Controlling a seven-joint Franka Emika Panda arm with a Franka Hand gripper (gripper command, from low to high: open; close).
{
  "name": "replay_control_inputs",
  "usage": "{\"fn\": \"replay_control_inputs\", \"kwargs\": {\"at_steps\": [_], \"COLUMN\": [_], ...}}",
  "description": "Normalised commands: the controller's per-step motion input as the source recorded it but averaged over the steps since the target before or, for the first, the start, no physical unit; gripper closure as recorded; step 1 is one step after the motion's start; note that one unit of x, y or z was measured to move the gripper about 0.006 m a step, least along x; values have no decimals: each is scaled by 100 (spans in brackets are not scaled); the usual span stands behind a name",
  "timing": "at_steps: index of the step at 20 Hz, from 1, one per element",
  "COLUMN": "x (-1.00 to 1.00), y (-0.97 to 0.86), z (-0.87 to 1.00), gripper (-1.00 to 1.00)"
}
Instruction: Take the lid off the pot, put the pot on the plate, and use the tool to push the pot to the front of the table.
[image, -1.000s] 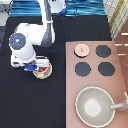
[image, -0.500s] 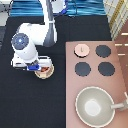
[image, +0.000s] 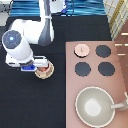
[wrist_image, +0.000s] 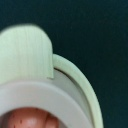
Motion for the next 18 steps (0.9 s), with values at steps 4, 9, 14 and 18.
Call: {"fn": "replay_control_inputs", "kwargs": {"at_steps": [4,9,14,18], "x": [-50,-32,-27,-24], "y": [-41,-60,-60,-63], "z": [73,30,11,27], "gripper": [-100,-100,-100,-100]}}
